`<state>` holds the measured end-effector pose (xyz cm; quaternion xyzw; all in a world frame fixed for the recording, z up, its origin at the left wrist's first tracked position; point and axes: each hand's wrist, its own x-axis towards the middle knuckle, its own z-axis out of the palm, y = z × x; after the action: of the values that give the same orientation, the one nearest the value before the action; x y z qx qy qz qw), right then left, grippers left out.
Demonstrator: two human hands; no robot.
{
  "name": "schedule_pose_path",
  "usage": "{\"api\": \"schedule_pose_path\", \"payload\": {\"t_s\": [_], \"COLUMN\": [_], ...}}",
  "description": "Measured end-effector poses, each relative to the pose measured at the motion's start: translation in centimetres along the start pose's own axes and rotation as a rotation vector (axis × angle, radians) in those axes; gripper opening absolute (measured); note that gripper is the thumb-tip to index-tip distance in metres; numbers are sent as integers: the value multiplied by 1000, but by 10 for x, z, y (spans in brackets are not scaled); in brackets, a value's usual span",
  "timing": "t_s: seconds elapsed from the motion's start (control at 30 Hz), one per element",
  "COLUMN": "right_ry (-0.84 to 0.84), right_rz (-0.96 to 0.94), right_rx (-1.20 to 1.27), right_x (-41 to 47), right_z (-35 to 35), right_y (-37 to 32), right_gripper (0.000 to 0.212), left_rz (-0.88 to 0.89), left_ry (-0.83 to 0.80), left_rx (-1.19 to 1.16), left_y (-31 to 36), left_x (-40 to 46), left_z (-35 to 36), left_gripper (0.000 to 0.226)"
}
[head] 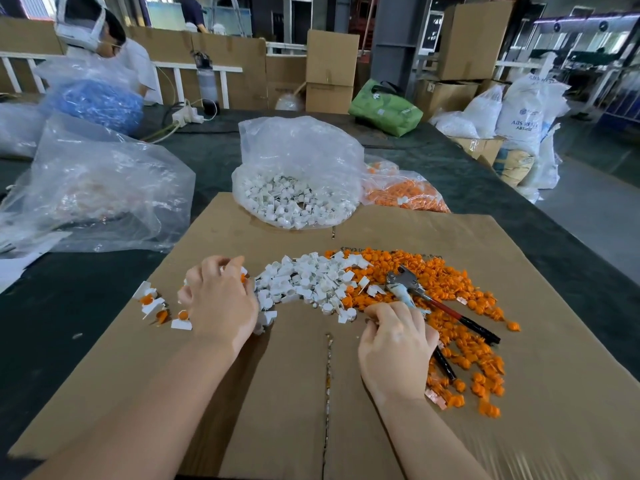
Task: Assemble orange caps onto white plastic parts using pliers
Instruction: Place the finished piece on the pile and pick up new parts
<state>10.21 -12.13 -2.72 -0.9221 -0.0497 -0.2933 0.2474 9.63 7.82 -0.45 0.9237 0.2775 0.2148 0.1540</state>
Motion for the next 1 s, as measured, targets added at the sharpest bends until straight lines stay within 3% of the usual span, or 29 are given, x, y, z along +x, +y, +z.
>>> {"api": "schedule_pose_path", "payload": {"t_s": [0.07,0.13,0.23,0.4,0.53,0.73,0.83,1.0], "right_ry": [16,16,-20,-54,-87,-216,-216,-188], "right_rz": [6,17,13,-72,-113,-57,-59,-67], "right_rx": [-29,-60,-73,-102,-38,80,100,137], "right_x": [0,0,-2,-2,0,1,2,2], "right_z": [-2,-3,-5,-3,0,2,2,3], "right_y": [-1,-2,-3,-1,1,4,5,5], "right_gripper": [17,17,23,27,30,22,21,24], "left_rz": [128,275,376,364,335,279,298,312], "left_ry": [39,-64,-233,-291,-281,-263,-243,-264], "left_rx": [-170,-330,-368,-301,-309,-398,-398,-336], "left_y": [11,26,44,52,58,64,64,65], "left_x": [-6,-18,-34,-44,-48,-52,-52,-51], "left_z": [-1,0,10,27,28,30,31,32], "left_gripper": [32,23,21,27,16,14,28,16]}}
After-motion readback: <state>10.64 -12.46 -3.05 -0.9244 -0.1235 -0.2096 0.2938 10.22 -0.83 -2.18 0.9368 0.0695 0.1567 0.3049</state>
